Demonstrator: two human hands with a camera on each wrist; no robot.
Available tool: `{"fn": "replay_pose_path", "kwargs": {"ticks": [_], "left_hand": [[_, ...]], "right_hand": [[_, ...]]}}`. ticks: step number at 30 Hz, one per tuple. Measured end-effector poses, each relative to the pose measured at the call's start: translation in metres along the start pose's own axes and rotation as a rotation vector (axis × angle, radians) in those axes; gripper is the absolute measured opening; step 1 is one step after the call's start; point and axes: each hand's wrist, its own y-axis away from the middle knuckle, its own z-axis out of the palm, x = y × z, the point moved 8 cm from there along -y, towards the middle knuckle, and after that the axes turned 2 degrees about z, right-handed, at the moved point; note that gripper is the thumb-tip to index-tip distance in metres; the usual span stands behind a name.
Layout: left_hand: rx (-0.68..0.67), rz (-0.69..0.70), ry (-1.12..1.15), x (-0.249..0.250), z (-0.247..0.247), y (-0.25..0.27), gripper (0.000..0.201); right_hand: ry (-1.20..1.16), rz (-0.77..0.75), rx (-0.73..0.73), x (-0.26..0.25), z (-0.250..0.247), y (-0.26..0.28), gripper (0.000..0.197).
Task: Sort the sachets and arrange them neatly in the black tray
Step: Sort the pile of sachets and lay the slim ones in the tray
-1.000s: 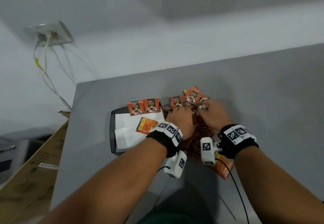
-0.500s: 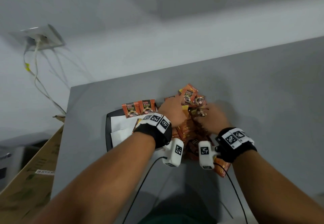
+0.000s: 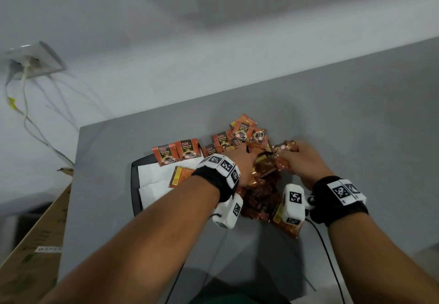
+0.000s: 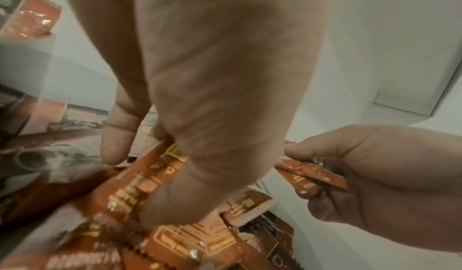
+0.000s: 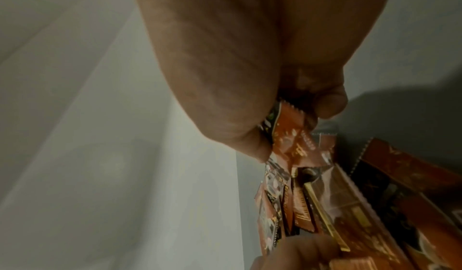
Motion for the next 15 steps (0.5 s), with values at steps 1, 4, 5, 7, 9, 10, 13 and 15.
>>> {"fn": "replay_pose_path", "kwargs": {"ticks": [1,4,5,7,9,10,13,15], "left_hand": [[0.007,0.0,-0.015,0.0,-0.002,0.0,0.069],[-0.004,-0.017,-0.072,-0.004,-0.003,0.0,0.066],[0.002,-0.019,-0.098,-0.005,-0.004,0.0,0.063],[0.04,0.01,-0.138,-0.004,-0.01,0.002,0.056],[0.08,0.044,-0.125,-0.004,-0.016,0.005,0.05],[0.096,0.052,-0.098,-0.005,-0.019,0.007,0.046],[0.139,0.05,0.109,-0.014,-0.027,0.013,0.026],[0.162,0.031,0.314,-0.022,-0.035,0.018,0.022]], "right_hand": [[-0.018,0.013,-0.002,0.002,0.001,0.0,0.029],[0.0,0.05,0.016,0.006,0.0,-0.001,0.018],[0.002,0.057,0.013,0.006,0.002,-0.001,0.014],[-0.009,0.067,0.009,0.006,0.003,0.0,0.012],[0.033,0.063,0.022,0.005,0.002,-0.002,0.015],[0.078,0.052,0.026,0.003,0.002,-0.003,0.017],[0.218,0.017,-0.006,-0.009,0.009,-0.001,0.021],[0.345,-0.022,-0.093,-0.018,0.022,0.002,0.021]]}}
